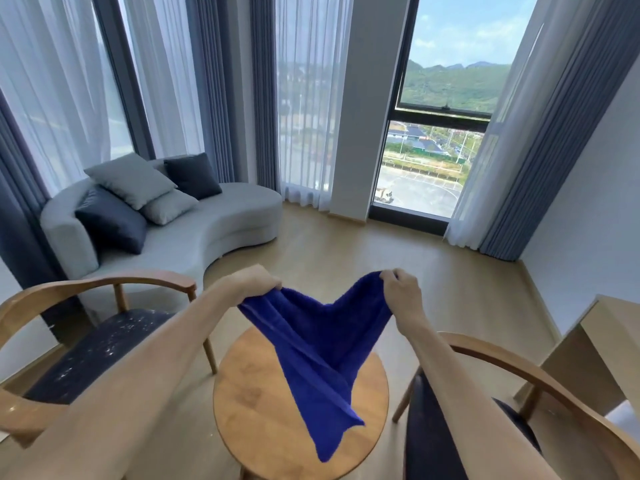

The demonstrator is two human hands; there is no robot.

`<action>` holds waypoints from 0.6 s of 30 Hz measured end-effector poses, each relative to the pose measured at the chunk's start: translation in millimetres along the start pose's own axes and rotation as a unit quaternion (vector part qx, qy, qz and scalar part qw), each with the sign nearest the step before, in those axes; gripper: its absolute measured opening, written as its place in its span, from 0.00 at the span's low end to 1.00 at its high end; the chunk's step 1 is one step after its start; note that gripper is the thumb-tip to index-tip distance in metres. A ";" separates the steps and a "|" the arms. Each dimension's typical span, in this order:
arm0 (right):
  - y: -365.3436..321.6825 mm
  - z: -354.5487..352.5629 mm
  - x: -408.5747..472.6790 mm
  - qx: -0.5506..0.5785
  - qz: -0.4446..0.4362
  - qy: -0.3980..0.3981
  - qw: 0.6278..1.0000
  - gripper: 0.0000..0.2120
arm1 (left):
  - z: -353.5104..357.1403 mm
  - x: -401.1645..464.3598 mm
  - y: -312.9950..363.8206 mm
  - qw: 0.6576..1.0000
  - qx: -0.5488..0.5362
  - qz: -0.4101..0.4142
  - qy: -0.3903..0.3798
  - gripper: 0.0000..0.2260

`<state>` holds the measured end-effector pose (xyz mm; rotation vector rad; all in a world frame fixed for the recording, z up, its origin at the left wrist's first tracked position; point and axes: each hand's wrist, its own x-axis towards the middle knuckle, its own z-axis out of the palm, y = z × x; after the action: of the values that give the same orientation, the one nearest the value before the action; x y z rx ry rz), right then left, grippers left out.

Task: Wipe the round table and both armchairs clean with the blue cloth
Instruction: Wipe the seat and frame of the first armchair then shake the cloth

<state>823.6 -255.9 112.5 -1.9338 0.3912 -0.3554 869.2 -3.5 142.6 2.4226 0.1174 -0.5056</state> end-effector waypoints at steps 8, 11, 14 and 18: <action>21.5 -23.0 18.8 0.008 0.040 0.041 0.998 0.14 | -10.9 12.5 -19.5 0.996 0.004 -0.049 -0.081 0.11; 24.2 -20.5 15.8 0.005 0.046 0.030 0.998 0.13 | -5.3 10.1 -15.8 0.992 -0.057 -0.057 -0.093 0.09; 19.9 -12.2 9.2 0.006 0.039 0.006 0.999 0.13 | 6.7 8.7 -5.8 0.985 -0.141 -0.052 -0.089 0.08; 2.0 8.4 -7.0 -0.009 -0.005 -0.064 0.998 0.11 | 29.2 0.9 21.6 0.961 -0.253 -0.019 -0.114 0.10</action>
<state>820.5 -246.6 107.0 -1.9657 0.3025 -0.2343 864.9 -38.6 134.1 1.8537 0.1705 -0.6756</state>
